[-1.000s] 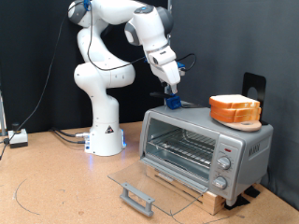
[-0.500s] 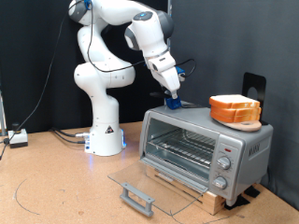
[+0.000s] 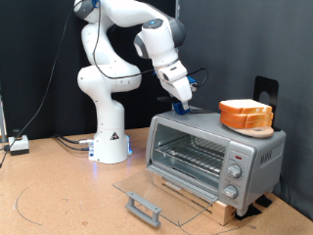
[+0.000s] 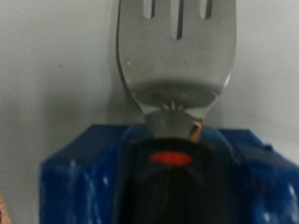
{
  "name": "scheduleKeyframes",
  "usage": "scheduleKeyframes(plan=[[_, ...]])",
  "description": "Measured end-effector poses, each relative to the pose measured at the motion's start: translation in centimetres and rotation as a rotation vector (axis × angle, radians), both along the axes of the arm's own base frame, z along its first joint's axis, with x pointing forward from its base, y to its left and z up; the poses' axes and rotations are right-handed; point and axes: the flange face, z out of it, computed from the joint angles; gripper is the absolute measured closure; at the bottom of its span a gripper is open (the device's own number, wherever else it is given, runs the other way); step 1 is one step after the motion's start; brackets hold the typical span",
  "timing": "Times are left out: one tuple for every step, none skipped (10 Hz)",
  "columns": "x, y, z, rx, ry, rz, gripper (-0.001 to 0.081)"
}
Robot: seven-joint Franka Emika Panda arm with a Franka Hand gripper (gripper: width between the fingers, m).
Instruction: Make a piece of toast with the oven
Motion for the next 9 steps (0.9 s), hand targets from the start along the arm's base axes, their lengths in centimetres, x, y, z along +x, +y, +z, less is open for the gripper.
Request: scheduleKeyframes(plan=[[-0.1, 0.3, -0.2, 0.002, 0.001, 0.007, -0.0001], [-0.2, 0.6, -0.4, 0.001, 0.002, 0.011, -0.0001], [-0.3, 1.0, -0.5, 0.001, 0.003, 0.014, -0.0001], [-0.4, 1.2, -0.6, 0.000, 0.004, 0.017, -0.0001], [-0.5, 1.4, -0.7, -0.004, 0.003, 0.020, -0.0001], [-0.5, 1.5, -0.7, -0.009, -0.004, 0.021, -0.0001], [-0.5, 1.5, -0.6, -0.012, -0.011, 0.021, -0.0001], [-0.5, 1.5, -0.5, -0.011, -0.016, 0.019, -0.0001], [-0.5, 1.5, -0.3, -0.013, -0.021, 0.018, -0.0001]])
